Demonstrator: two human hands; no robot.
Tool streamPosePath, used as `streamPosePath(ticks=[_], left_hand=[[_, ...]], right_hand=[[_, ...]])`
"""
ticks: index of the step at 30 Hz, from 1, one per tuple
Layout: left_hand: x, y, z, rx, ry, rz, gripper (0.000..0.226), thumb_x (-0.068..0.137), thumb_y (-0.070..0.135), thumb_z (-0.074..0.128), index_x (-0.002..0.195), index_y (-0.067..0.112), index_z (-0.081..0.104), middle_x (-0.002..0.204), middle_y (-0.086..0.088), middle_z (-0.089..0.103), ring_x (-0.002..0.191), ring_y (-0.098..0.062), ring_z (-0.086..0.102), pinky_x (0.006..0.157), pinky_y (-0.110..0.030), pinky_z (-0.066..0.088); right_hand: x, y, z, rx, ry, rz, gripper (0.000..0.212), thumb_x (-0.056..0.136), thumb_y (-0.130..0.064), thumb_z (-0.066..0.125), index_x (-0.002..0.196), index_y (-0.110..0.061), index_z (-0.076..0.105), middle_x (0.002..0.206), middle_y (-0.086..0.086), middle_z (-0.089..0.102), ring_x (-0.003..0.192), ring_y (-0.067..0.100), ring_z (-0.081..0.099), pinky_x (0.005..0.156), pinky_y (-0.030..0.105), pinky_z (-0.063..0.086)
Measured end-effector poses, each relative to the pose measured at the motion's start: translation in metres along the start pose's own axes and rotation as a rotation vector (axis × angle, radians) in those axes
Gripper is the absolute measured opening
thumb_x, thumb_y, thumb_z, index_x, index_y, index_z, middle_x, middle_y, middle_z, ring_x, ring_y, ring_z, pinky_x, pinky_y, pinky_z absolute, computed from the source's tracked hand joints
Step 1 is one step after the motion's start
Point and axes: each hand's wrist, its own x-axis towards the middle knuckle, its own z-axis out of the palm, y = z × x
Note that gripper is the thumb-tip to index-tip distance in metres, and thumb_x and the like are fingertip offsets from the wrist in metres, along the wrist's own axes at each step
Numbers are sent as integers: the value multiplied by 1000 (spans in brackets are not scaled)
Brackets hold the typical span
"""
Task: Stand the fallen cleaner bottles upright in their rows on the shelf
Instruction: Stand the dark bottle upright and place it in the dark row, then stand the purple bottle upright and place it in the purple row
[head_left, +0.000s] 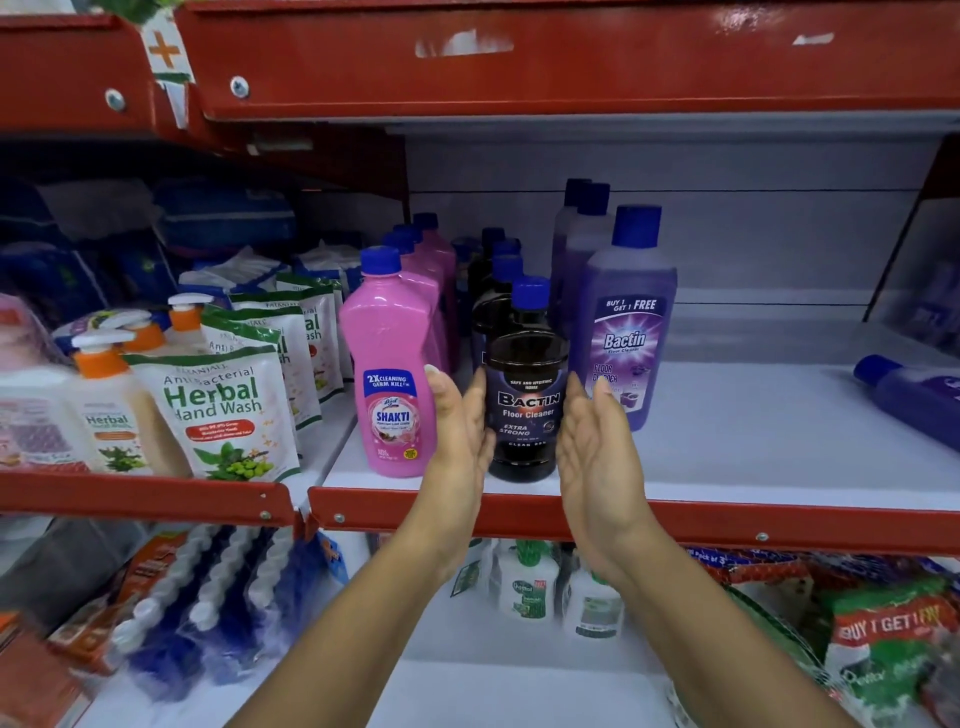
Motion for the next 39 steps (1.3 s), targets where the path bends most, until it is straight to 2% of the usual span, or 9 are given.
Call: streamPosePath(ticks=[8,13,19,23,27,30,31,34,39], left_hand=[[-5,0,12,58,59,15,101,63,79,9,152,31,19,159,13,24,145,-4,24,117,-23,17],[-13,-18,32,202,315,195,64,81,78,16,140,53,24,148,36,21,147,2,14,112,-13,14],[-4,-56,115,591,209,538,51,97,41,41,144,21,35,155,2,35,145,-2,24,117,-19,20],[22,-67,200,551,-29,359,46,97,29,50,142,22,41,153,5,36,142,-4,29,114,-18,26],[53,-60,291,115,-259,-197,49,96,24,54,142,23,40,147,2,39,137,-12,38,102,-21,33],[85,-63,346,-248,-242,-457,5,96,15,52,98,16,57,92,0,53,82,-10,50,85,-21,40],[96,-67,359,-306,-212,-504,12,96,14,52,84,18,54,77,3,51,70,-9,43,80,-21,39],[125,-84,392,-413,-114,-592,8,95,14,51,92,17,58,75,12,56,74,-9,52,92,-21,46],[149,-98,423,-371,13,-654,19,96,19,50,108,7,59,75,-8,58,62,-18,54,30,-18,45]], right_hand=[[-3,0,-6,-43,-4,12,47,101,-43,22,145,-31,34,113,-36,52,97,-23,52,72,-4,42],[-17,-16,-39,-223,165,-21,47,96,-43,44,142,-46,33,146,-25,39,127,-6,38,106,22,30],[-43,-56,-165,-810,392,-212,59,94,-39,51,148,-33,28,158,-11,26,144,6,22,119,39,21],[-42,-89,-257,-1071,470,-166,58,93,-40,53,145,-17,39,155,6,35,147,21,24,119,38,19],[-29,-123,-347,-1288,525,-110,78,80,-62,42,136,-9,49,142,18,49,134,33,42,111,49,32],[-11,-148,-399,-1320,559,42,68,89,-52,50,140,-8,45,146,20,44,135,34,42,110,43,32],[-2,-153,-414,-1311,534,127,64,92,-47,49,142,-7,43,150,18,41,137,32,40,110,40,30],[27,-163,-441,-1241,434,356,56,95,-47,44,131,-5,55,146,16,48,130,32,48,109,39,34],[49,-175,-453,-994,365,486,32,91,-36,58,89,-6,70,109,19,70,94,33,65,83,38,50]])
